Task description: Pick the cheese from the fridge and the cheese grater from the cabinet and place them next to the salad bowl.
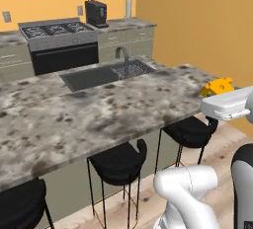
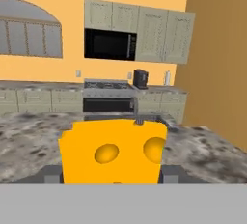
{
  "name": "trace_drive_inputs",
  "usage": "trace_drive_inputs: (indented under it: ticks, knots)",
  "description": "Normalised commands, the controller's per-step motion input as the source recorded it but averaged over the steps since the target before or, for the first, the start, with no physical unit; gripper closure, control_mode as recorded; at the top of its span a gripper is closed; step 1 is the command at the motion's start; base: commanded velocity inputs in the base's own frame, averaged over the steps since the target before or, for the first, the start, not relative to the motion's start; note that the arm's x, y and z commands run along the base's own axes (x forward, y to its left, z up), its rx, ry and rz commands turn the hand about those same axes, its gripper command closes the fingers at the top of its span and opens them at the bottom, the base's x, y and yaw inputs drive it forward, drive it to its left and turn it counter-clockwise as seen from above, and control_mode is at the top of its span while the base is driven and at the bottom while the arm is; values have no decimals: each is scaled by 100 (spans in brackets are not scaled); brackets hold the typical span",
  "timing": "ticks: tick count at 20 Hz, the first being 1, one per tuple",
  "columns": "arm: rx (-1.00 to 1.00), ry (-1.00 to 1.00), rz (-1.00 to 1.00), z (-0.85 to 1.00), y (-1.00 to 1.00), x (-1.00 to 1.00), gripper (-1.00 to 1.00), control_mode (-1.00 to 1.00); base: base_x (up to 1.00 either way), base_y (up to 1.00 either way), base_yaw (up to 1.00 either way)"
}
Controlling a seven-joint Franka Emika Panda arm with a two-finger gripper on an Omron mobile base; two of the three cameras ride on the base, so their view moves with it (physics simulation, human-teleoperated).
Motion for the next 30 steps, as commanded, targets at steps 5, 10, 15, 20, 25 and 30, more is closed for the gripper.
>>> trace_drive_inputs:
  ticks: [5, 10, 15, 20, 25, 30]
  knots:
    - [0, 0, 0, 0, 0, 0, 100, 100, -7, -100, -12]
    - [0, 0, 0, 0, 0, 0, 100, 100, 0, -100, -12]
    - [0, 0, 0, 0, 0, 0, 100, 100, 0, -100, -10]
    - [0, 0, 0, 0, 0, 0, 100, 100, 10, -97, -2]
    - [0, 0, 0, 0, 0, 0, 100, 100, 38, -78, 0]
    - [0, 0, 0, 0, 0, 0, 100, 100, 65, -71, 0]
